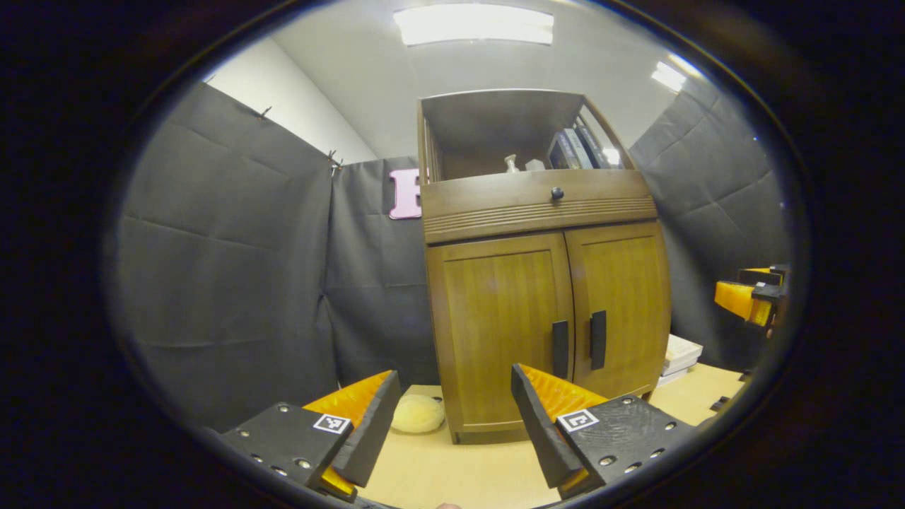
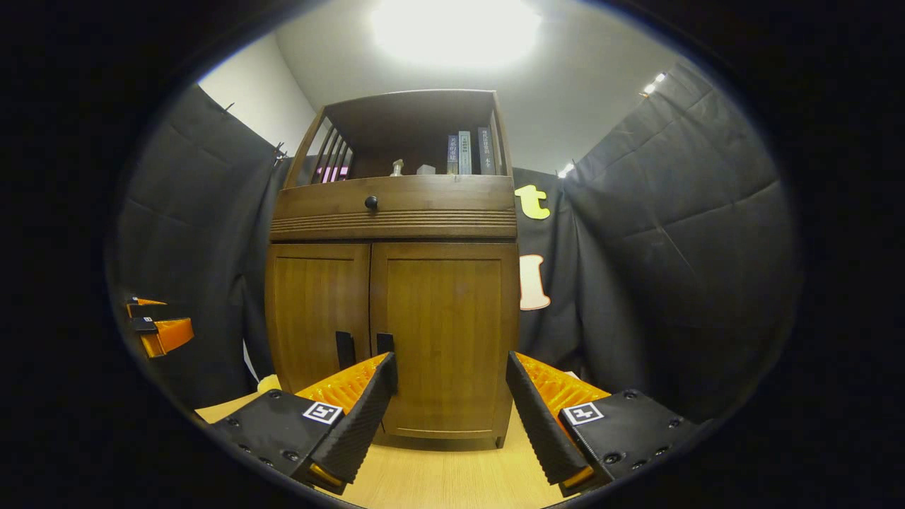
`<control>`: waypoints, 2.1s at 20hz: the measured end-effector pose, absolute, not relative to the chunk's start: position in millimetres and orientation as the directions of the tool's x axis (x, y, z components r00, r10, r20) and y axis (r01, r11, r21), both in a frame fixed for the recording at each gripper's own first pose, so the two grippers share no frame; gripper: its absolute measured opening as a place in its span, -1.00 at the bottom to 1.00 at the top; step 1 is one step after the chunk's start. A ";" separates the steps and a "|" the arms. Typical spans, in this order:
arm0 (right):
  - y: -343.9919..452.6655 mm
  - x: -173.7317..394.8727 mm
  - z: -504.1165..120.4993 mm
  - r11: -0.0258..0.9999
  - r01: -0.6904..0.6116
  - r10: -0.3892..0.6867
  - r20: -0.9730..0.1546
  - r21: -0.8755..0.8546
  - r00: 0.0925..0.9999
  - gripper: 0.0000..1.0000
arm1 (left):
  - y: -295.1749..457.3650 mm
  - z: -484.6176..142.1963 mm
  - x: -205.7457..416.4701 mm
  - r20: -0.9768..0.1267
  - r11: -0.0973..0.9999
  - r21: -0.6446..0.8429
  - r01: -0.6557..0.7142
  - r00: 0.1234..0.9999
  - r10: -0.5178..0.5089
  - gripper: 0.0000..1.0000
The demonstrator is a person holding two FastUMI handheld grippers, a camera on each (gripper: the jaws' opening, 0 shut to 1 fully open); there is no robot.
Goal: Open the right door of the double-door shoe cabinet with the right hand, and open the left door with the left hand.
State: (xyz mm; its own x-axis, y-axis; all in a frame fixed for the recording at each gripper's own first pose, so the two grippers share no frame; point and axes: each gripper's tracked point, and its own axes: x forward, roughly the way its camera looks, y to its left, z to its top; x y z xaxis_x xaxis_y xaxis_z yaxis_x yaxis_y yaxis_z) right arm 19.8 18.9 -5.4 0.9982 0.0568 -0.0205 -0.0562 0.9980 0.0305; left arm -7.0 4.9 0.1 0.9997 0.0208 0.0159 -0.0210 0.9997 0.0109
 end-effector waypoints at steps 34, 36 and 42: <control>133.9 204.2 -85.0 0.976 -0.206 0.212 -0.114 0.064 0.971 0.86 | 29.9 8.5 -30.5 0.013 0.930 0.058 -0.362 0.932 0.362 0.83; 137.1 215.6 -94.3 0.977 -0.201 0.208 -0.130 0.069 0.969 0.87 | 29.9 10.4 -33.2 0.013 0.924 0.062 -0.379 0.925 0.379 0.83; 148.3 236.2 -111.6 0.976 -0.201 0.212 -0.169 0.080 0.963 0.49 | 33.7 6.9 -33.4 0.006 0.910 0.063 -0.410 0.912 0.411 0.84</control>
